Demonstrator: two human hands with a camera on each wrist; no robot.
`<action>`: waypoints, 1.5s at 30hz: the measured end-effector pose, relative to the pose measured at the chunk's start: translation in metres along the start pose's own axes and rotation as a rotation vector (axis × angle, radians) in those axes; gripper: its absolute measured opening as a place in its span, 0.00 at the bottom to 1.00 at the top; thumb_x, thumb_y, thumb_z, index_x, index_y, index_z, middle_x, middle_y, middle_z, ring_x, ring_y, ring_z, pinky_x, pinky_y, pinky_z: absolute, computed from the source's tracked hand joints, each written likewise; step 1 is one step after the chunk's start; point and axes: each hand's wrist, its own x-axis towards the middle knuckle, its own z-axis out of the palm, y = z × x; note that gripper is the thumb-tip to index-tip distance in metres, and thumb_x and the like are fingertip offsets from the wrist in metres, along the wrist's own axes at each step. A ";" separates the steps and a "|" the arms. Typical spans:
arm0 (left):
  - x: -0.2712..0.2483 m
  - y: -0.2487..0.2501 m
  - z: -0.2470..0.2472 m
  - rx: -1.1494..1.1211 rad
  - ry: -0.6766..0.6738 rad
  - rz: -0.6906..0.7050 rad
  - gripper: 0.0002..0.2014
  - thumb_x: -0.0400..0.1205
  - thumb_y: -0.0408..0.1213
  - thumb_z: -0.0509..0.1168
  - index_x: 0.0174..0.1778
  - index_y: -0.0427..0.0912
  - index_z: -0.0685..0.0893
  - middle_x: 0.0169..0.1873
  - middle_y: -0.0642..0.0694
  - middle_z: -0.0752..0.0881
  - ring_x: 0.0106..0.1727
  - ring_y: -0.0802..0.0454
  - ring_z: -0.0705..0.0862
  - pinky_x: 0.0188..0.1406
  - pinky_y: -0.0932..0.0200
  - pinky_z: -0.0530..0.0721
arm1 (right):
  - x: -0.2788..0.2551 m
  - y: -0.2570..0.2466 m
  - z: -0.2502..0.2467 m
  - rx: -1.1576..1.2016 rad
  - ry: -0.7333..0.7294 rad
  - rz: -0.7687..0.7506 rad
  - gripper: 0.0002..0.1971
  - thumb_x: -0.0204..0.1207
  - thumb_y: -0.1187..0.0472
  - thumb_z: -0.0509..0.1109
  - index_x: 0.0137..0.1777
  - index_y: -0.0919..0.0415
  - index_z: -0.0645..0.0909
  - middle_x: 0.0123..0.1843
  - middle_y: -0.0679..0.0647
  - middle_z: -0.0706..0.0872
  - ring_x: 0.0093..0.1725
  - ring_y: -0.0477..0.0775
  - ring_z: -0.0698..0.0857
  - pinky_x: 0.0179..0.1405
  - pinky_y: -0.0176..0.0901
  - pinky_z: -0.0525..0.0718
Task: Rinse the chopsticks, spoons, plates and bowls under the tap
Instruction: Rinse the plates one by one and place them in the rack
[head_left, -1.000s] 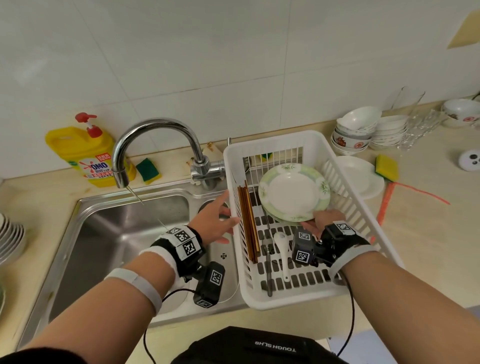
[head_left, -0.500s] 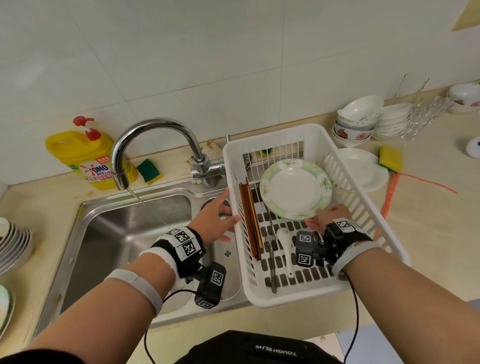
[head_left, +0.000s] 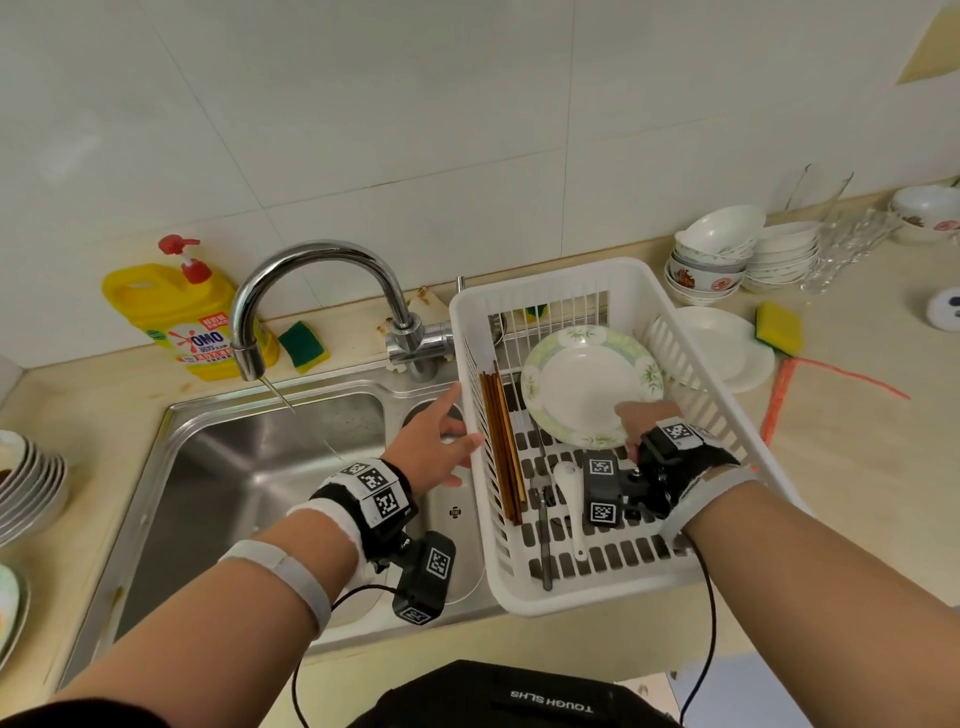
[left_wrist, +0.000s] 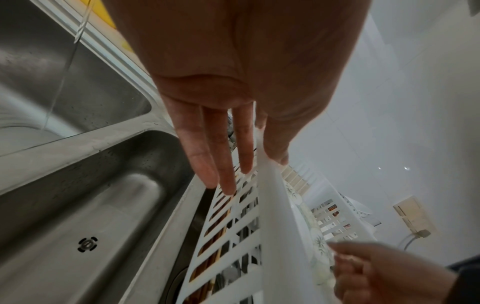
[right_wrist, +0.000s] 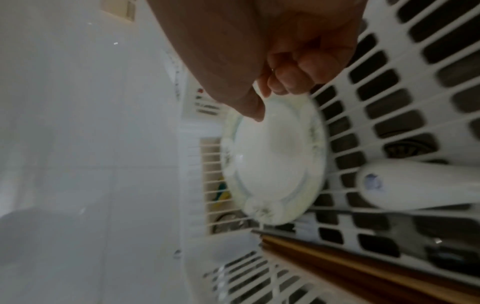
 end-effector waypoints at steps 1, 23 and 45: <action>0.001 -0.001 0.000 0.033 0.012 0.010 0.42 0.84 0.42 0.72 0.89 0.58 0.53 0.58 0.50 0.90 0.51 0.53 0.92 0.43 0.54 0.93 | -0.002 -0.012 0.006 -0.029 -0.017 -0.036 0.09 0.79 0.59 0.69 0.42 0.64 0.77 0.36 0.60 0.80 0.40 0.61 0.80 0.43 0.55 0.83; -0.235 -0.205 -0.226 0.577 0.669 -0.469 0.13 0.86 0.43 0.61 0.65 0.51 0.84 0.58 0.48 0.84 0.56 0.47 0.85 0.56 0.46 0.87 | -0.255 -0.082 0.344 -1.323 -0.669 -1.334 0.06 0.84 0.55 0.63 0.54 0.49 0.81 0.58 0.51 0.81 0.56 0.59 0.84 0.56 0.50 0.82; -0.322 -0.402 -0.368 0.256 0.727 -0.771 0.23 0.88 0.40 0.61 0.79 0.40 0.72 0.69 0.38 0.76 0.66 0.35 0.82 0.63 0.44 0.81 | -0.344 -0.013 0.589 -0.888 -0.867 -0.735 0.09 0.78 0.58 0.71 0.58 0.52 0.81 0.52 0.54 0.89 0.54 0.58 0.89 0.59 0.62 0.88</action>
